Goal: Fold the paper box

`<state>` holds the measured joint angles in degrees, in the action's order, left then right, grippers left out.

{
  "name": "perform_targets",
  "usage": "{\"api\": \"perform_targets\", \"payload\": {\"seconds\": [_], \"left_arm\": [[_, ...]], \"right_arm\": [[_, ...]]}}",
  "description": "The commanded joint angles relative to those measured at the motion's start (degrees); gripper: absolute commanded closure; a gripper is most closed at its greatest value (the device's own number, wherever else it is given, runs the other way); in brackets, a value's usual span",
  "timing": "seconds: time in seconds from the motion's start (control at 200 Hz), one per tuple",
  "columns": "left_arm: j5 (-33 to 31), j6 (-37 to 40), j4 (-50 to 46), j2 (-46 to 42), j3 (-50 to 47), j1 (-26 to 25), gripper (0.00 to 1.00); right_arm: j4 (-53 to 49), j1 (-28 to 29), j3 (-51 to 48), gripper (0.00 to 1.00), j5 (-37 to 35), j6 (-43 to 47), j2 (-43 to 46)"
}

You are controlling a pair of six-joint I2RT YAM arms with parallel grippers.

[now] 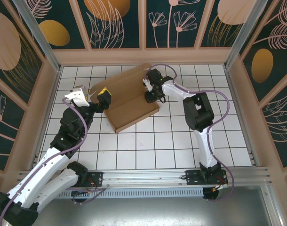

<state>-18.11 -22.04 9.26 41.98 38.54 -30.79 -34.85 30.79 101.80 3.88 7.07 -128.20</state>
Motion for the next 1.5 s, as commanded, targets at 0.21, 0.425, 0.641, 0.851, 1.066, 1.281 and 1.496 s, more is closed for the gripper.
{"api": "perform_targets", "payload": {"seconds": [0.21, 0.425, 0.641, 0.851, 1.066, 1.281, 1.496], "left_arm": [[-0.4, 0.8, 2.3, -0.6, -0.7, -0.3, 0.01], [-0.7, 1.0, 2.1, -0.8, -0.7, -0.5, 0.02], [-0.7, 1.0, 2.0, -0.8, -0.7, -0.6, 0.02], [-0.4, 1.0, 2.1, -0.8, -0.8, -0.6, 0.01], [0.6, 0.6, 2.5, -0.3, -0.9, -0.6, 0.01], [0.0, 0.4, 2.2, 0.3, -0.8, -0.5, 0.01], [0.4, 0.5, 2.9, 0.0, -1.4, -0.6, 0.01]], "right_arm": [[-4.2, 2.0, 4.3, 0.83, -7.3, -0.4, -4.1], [-5.6, 5.6, 4.1, 0.91, -22.6, 0.6, -3.9], [-5.1, 6.7, 1.2, 0.94, -31.2, -0.2, -4.7], [-1.7, 6.6, -2.6, 0.90, -28.5, -1.4, -3.9], [9.6, 5.2, -11.6, 0.58, -16.2, -1.6, 7.8], [23.6, 1.4, -21.2, 0.40, -0.8, -4.2, 17.7], [20.6, 0.9, -14.0, 0.40, 0.7, -5.1, 11.6]]}}
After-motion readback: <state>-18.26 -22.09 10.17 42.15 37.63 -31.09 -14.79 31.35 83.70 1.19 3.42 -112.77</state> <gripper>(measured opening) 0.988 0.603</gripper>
